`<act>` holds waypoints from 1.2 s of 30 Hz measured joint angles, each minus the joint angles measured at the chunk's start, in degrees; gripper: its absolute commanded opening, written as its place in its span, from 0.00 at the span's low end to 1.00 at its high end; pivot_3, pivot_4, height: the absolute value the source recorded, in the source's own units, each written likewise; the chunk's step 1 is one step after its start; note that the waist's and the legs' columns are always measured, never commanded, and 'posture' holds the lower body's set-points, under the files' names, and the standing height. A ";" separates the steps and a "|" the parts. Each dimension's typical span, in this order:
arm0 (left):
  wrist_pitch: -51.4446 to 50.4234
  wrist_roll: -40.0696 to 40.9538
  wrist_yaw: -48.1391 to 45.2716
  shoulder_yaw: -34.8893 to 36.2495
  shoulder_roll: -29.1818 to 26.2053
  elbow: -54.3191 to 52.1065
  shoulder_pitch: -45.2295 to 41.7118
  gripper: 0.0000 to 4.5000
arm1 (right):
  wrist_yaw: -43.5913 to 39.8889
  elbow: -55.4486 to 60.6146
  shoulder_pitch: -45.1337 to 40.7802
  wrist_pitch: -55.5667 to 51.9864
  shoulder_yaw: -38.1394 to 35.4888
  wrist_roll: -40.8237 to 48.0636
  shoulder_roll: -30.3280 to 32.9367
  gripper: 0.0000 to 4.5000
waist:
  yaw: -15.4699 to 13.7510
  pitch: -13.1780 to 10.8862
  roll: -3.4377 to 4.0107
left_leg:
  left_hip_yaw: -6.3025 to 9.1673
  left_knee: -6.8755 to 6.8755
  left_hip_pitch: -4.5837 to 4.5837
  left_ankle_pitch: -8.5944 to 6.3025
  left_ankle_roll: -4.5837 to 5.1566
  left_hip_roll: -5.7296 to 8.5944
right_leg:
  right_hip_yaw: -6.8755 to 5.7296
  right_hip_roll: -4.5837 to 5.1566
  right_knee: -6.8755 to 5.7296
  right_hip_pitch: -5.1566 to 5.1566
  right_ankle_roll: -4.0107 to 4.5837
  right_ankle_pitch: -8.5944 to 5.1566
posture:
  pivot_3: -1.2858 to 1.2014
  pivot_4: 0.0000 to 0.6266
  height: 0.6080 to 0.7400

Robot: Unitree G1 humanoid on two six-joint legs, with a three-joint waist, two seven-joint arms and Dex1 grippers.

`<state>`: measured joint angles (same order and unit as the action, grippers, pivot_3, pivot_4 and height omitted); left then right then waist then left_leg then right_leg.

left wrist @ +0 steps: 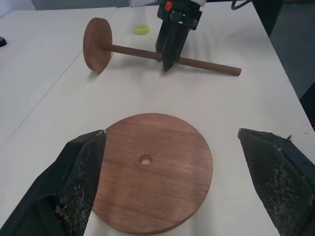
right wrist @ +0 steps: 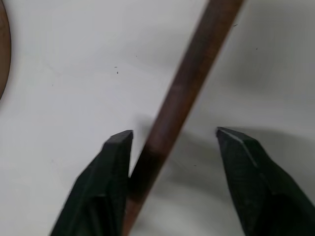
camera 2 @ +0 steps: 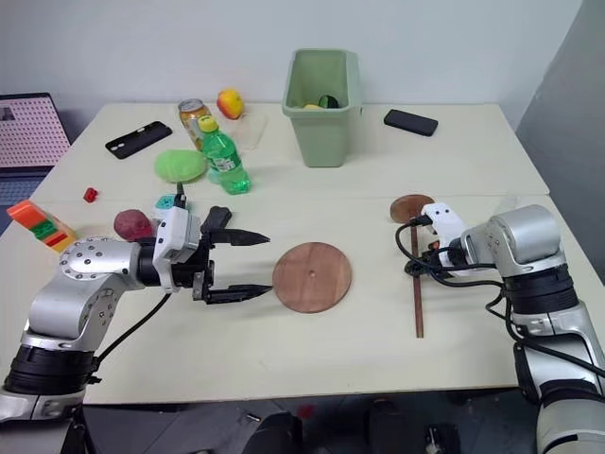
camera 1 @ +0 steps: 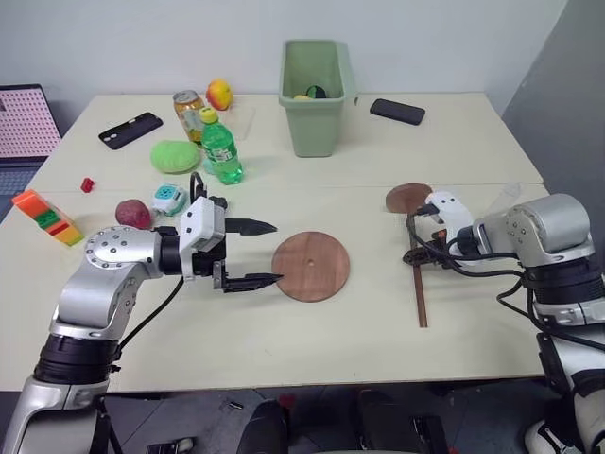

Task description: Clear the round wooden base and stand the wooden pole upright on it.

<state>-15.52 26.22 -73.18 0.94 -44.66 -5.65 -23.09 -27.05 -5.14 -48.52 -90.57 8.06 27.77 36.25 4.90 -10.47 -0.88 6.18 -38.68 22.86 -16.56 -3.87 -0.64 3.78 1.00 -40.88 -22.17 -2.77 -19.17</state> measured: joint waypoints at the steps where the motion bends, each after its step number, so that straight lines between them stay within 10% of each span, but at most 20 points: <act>1: 0.05 -0.01 0.00 -0.07 0.04 0.00 -0.02 1.00 | -0.01 -0.01 -0.05 -0.07 -0.01 -0.02 -0.28 0.39 | 0.09 0.00 0.00 | 0.00 0.01 0.00 0.00 0.00 -0.01 | 0.00 0.00 0.00 0.00 0.00 0.00 | 0.52 0.24 1.00; 8: 0.96 -0.24 0.01 -0.43 0.19 0.00 0.00 1.00 | -0.08 0.06 0.19 -1.10 -1.16 0.07 -2.05 0.06 | -0.04 0.00 0.00 | 0.01 0.01 0.02 0.00 0.00 0.01 | -0.01 0.00 0.02 0.00 0.00 0.00 | 0.52 0.24 1.00; 15: 0.94 -0.29 0.32 -0.56 0.80 0.01 -0.02 1.00 | 2.22 0.44 2.10 1.53 -11.20 0.04 -8.98 0.06 | 0.11 -0.01 0.01 | -0.02 0.03 0.02 0.00 0.00 0.01 | 0.03 0.00 -0.03 -0.06 0.00 0.00 | 0.52 0.24 1.00; 24: 0.70 -0.31 1.77 -0.52 1.18 1.99 -0.27 1.00 | 2.48 10.82 7.06 30.34 -16.08 -0.20 -17.54 0.06 | 0.08 -0.02 0.02 | -0.02 0.05 0.04 0.00 -0.01 0.02 | 0.00 0.03 -0.01 -0.08 0.00 0.00 | 0.52 0.24 1.00; 36: 5.52 -5.21 -2.21 -1.25 -2.06 6.36 0.35 1.00 | -1.03 9.78 13.38 71.16 -3.06 -10.39 -30.91 0.06 | 0.23 -0.05 0.08 | -0.02 0.16 -0.01 0.05 -0.09 0.02 | 0.01 0.03 0.00 -0.10 0.00 0.00 | 0.52 0.24 1.00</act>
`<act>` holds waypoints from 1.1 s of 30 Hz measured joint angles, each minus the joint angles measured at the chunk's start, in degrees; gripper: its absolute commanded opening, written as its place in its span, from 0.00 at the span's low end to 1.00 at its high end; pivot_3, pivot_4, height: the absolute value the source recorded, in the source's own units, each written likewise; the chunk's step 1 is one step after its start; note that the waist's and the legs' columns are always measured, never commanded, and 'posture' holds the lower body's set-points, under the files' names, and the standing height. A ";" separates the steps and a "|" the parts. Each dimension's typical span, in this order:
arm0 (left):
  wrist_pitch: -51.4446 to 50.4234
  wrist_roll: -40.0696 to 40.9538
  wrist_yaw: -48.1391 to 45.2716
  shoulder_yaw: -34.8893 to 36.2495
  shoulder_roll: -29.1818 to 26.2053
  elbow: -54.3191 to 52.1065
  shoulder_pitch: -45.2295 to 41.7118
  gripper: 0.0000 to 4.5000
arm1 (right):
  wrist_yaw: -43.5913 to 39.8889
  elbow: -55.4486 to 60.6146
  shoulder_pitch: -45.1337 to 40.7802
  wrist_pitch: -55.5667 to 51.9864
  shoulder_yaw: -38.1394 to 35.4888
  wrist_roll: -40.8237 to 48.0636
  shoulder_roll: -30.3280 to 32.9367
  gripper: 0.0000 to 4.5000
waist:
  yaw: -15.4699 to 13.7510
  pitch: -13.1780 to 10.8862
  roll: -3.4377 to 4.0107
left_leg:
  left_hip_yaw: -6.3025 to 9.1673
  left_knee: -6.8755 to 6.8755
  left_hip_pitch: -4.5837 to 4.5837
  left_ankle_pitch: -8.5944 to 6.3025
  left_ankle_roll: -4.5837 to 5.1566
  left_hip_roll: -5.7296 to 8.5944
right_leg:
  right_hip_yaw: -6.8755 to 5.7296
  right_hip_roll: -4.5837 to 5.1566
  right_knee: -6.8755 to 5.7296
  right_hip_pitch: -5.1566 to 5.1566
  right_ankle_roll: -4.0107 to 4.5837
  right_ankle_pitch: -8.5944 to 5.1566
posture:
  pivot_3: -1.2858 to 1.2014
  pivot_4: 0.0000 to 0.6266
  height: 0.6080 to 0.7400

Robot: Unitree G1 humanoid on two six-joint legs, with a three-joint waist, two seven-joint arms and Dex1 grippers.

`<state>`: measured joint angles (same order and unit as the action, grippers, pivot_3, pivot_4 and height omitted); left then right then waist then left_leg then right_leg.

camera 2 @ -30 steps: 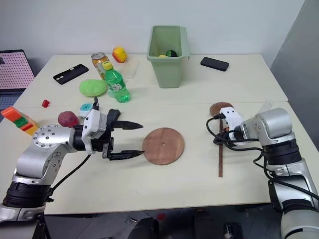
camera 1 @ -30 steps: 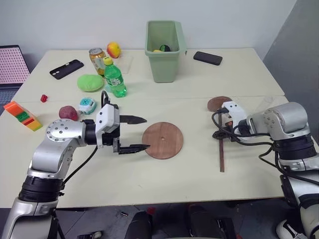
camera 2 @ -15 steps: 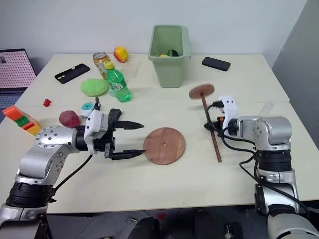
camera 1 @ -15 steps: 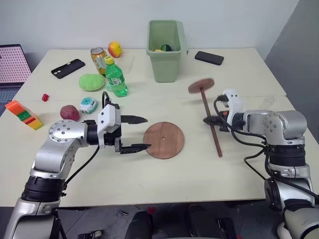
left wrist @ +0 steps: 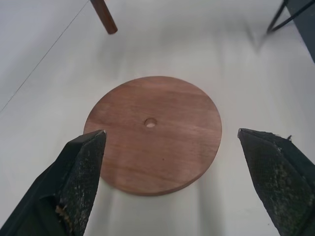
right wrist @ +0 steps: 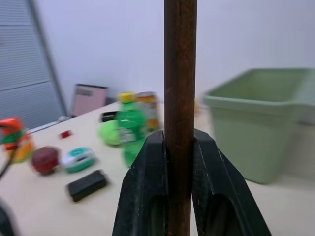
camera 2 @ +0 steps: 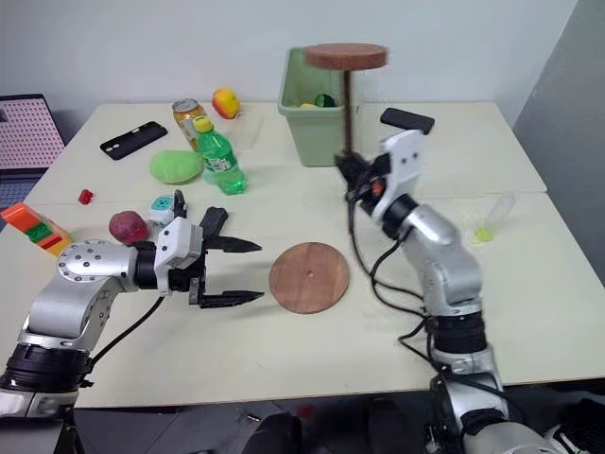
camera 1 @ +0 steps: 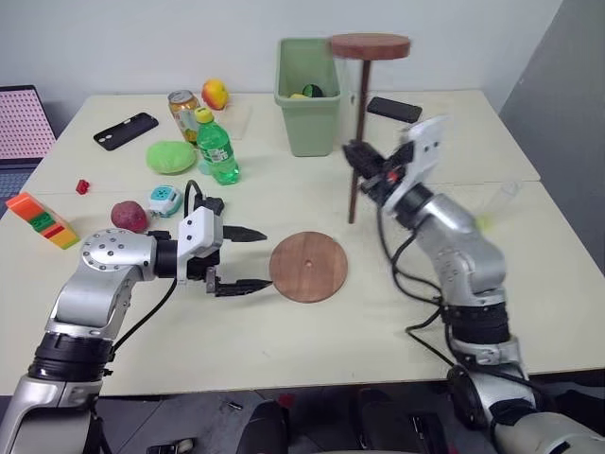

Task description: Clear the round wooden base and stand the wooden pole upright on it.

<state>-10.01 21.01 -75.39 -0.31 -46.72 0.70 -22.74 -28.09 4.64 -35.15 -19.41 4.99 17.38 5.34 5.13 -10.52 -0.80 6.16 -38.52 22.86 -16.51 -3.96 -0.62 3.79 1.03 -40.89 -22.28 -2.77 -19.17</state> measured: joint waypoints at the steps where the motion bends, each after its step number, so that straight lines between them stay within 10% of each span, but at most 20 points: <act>1: 0.70 -0.26 -0.23 0.00 -0.08 0.13 0.06 1.00 | -0.67 -1.24 0.83 2.18 1.11 -0.86 -0.11 0.06 | -0.09 0.01 -0.01 | 0.01 -0.02 -0.01 0.01 -0.01 0.01 | -0.02 0.00 0.02 0.03 0.00 0.00 | 0.52 0.24 1.00; 33: 2.87 -0.80 1.01 0.02 1.91 0.13 3.64 1.00 | -9.12 -11.92 8.93 26.11 9.58 -5.23 -4.42 0.06 | -0.18 0.02 0.00 | 0.04 -0.01 -0.17 0.00 -0.01 -0.01 | -0.01 0.00 -0.05 0.12 0.00 0.00 | 0.52 0.24 1.00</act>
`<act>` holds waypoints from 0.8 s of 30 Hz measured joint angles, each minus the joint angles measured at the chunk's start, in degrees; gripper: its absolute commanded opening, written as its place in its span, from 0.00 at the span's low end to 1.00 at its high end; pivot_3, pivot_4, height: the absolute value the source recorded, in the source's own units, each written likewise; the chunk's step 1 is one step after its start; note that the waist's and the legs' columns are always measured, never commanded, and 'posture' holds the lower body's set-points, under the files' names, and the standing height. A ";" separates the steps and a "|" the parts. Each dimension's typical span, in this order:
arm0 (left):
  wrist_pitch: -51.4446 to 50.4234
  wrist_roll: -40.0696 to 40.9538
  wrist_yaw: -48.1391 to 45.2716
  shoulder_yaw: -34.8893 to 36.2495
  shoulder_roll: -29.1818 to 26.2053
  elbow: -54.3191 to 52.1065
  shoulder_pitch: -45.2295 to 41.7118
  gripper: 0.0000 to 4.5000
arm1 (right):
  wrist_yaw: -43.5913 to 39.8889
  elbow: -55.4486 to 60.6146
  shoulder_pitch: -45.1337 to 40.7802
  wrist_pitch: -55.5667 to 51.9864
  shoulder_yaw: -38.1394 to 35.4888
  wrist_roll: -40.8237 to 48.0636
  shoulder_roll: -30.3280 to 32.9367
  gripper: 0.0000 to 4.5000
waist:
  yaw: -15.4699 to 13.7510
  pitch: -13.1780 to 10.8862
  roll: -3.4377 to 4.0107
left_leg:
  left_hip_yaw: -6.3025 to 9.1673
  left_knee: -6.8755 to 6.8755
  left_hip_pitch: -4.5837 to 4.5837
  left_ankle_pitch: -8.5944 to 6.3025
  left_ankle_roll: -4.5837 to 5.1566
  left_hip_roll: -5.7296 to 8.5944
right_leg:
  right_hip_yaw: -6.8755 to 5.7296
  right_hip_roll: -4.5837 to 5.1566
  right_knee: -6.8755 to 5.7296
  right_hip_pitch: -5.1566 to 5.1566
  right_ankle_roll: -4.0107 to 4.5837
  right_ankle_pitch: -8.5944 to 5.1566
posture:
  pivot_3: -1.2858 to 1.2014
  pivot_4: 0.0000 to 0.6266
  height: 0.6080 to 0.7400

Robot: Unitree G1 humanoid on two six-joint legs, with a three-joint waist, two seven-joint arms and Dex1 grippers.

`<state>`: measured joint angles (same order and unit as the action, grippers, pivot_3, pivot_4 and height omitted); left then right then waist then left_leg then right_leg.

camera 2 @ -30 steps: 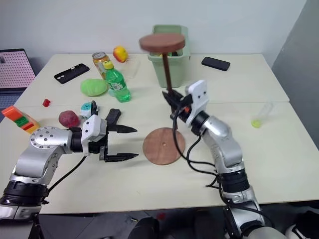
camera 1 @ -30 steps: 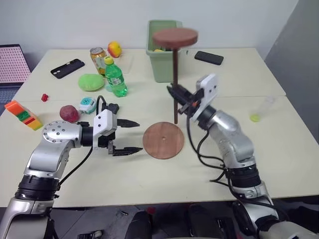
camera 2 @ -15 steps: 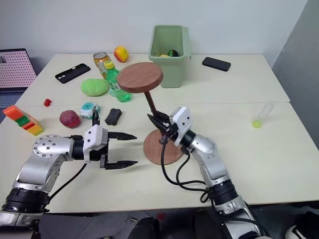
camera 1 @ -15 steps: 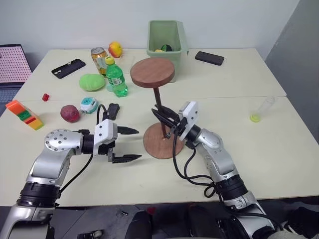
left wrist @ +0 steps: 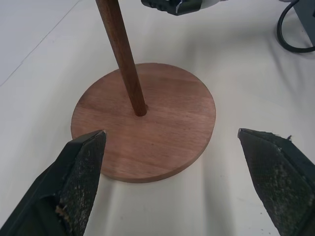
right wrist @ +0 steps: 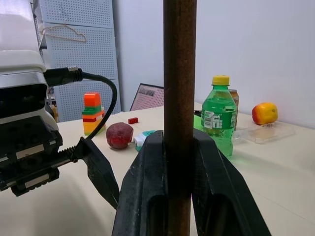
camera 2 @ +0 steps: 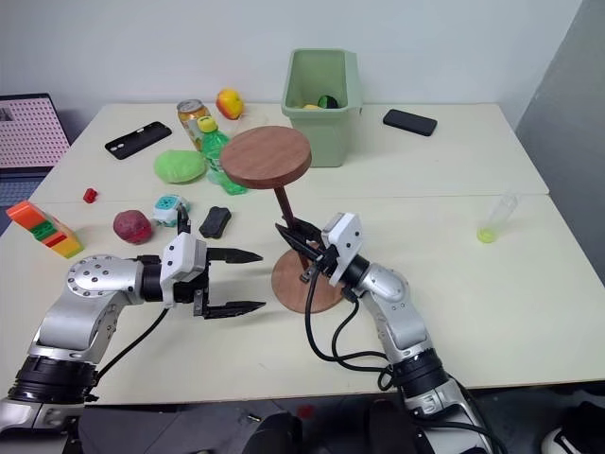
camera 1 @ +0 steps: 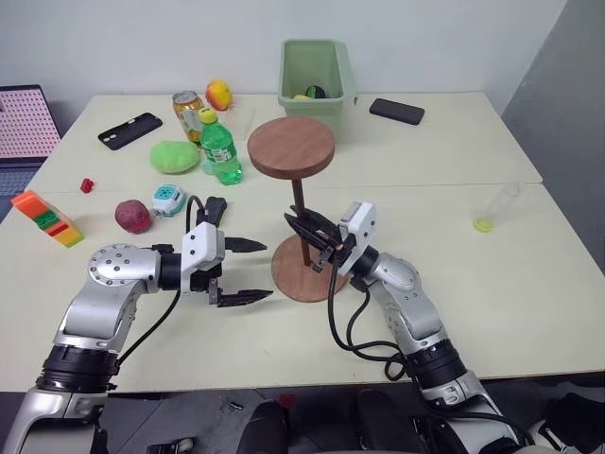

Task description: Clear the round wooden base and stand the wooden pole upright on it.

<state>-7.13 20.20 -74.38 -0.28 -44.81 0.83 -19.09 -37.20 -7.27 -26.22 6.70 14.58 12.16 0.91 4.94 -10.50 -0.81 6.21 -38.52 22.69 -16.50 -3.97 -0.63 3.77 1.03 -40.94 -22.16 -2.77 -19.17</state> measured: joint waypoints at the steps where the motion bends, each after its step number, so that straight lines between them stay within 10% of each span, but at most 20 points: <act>1: 0.00 0.01 0.00 0.00 0.00 0.00 0.00 1.00 | 0.03 0.00 0.01 0.02 -0.06 0.01 0.05 0.06 | -0.01 0.00 0.00 | 0.00 0.00 0.00 0.00 0.00 0.00 | 0.00 0.00 0.00 0.01 0.00 0.00 | 0.52 0.24 1.00; 24: 0.25 0.00 -0.42 -0.03 0.01 0.05 -1.17 1.00 | 0.79 1.93 1.15 -1.42 -1.43 0.32 1.13 0.06 | -0.09 0.02 0.00 | 0.00 0.02 -0.11 -0.01 0.01 0.00 | 0.01 0.00 0.01 0.11 0.00 0.00 | 0.52 0.24 1.00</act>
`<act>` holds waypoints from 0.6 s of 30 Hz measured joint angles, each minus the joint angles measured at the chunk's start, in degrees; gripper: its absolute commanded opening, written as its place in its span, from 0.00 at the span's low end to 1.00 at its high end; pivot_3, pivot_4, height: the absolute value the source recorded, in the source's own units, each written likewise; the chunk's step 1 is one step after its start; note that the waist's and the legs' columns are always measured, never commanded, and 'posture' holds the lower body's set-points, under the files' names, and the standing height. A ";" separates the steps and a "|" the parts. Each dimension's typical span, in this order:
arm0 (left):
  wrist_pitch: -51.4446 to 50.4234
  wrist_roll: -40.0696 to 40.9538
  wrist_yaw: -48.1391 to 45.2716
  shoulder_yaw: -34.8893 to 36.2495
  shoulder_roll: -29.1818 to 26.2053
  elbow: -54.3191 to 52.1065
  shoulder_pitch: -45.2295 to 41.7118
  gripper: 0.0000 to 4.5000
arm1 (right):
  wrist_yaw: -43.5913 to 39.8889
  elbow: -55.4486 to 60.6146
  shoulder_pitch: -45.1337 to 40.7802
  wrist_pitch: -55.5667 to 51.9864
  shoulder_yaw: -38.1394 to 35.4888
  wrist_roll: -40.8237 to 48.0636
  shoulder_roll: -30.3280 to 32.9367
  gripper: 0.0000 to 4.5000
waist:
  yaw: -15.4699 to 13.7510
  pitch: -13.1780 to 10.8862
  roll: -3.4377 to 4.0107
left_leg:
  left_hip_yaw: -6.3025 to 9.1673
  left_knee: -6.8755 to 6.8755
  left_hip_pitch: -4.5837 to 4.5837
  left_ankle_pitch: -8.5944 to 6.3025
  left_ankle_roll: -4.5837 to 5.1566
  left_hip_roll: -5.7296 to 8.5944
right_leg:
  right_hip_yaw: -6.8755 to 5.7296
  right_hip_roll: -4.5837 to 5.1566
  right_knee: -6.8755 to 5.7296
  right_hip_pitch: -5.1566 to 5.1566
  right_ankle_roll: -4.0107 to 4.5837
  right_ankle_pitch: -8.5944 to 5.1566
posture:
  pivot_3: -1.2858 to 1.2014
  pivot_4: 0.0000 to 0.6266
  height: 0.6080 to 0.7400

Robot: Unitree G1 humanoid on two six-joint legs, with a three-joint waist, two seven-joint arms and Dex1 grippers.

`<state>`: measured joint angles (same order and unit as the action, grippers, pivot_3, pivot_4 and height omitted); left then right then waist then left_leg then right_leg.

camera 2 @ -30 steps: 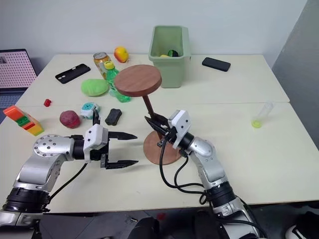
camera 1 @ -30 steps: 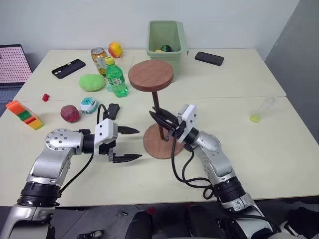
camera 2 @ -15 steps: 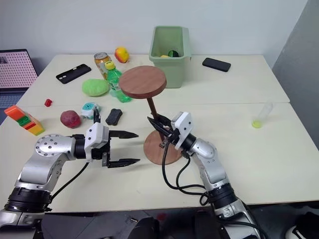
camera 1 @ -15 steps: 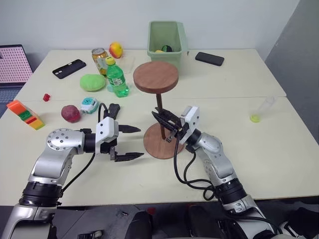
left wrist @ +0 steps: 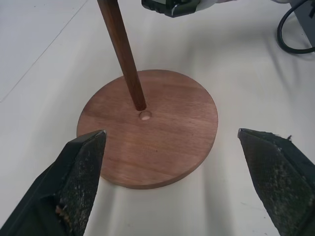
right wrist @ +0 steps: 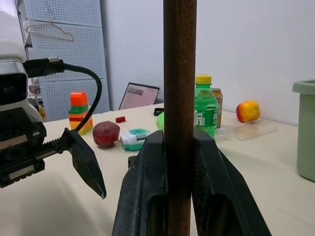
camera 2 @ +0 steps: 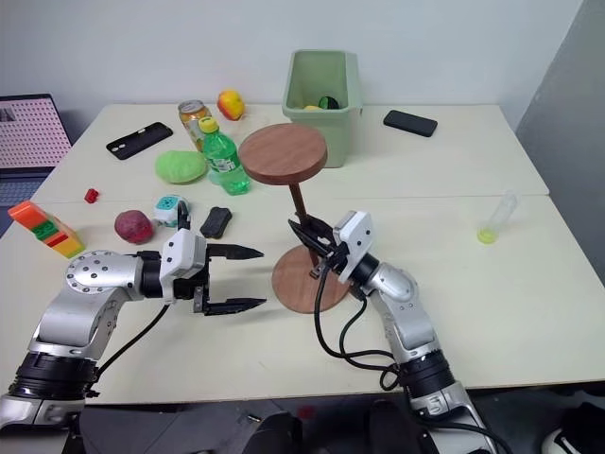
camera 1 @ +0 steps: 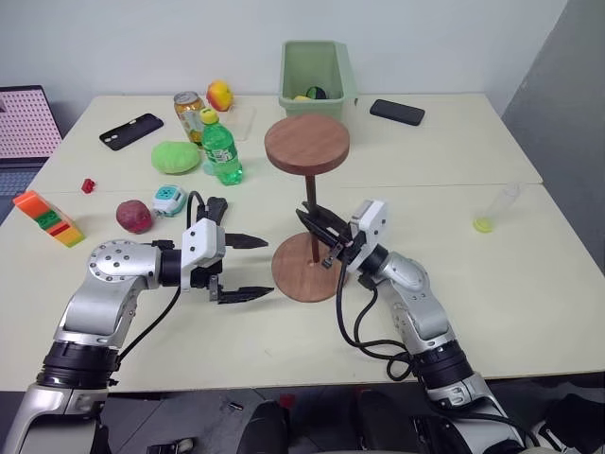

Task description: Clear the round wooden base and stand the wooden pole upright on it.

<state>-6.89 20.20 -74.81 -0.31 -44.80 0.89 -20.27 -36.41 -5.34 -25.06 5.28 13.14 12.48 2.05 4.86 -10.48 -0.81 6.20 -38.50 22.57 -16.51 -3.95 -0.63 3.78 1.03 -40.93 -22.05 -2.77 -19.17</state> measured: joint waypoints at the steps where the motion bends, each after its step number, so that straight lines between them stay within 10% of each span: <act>1: 0.00 0.00 -0.06 0.00 0.00 0.00 0.00 1.00 | -0.07 0.08 0.09 -0.02 0.03 0.00 -0.01 0.06 | 0.00 0.00 0.00 | 0.00 0.00 0.00 0.00 0.00 0.00 | 0.00 0.00 0.00 0.00 0.00 0.00 | 0.52 0.24 1.00; 18: 0.00 -0.03 -0.03 0.00 0.00 -0.01 0.10 1.00 | 0.29 -0.64 -0.41 0.05 1.48 -0.63 -1.66 0.06 | 0.08 0.00 0.00 | 0.00 0.03 -0.03 0.00 0.00 -0.01 | 0.01 -0.01 0.00 0.00 0.00 0.00 | 0.52 0.24 1.00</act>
<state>-6.88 20.16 -74.84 -0.31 -44.80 0.88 -20.17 -36.12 -5.98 -25.48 5.33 14.62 11.85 0.38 4.94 -10.48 -0.81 6.20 -38.47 22.54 -16.51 -3.95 -0.64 3.79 1.02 -40.93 -22.05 -2.77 -19.17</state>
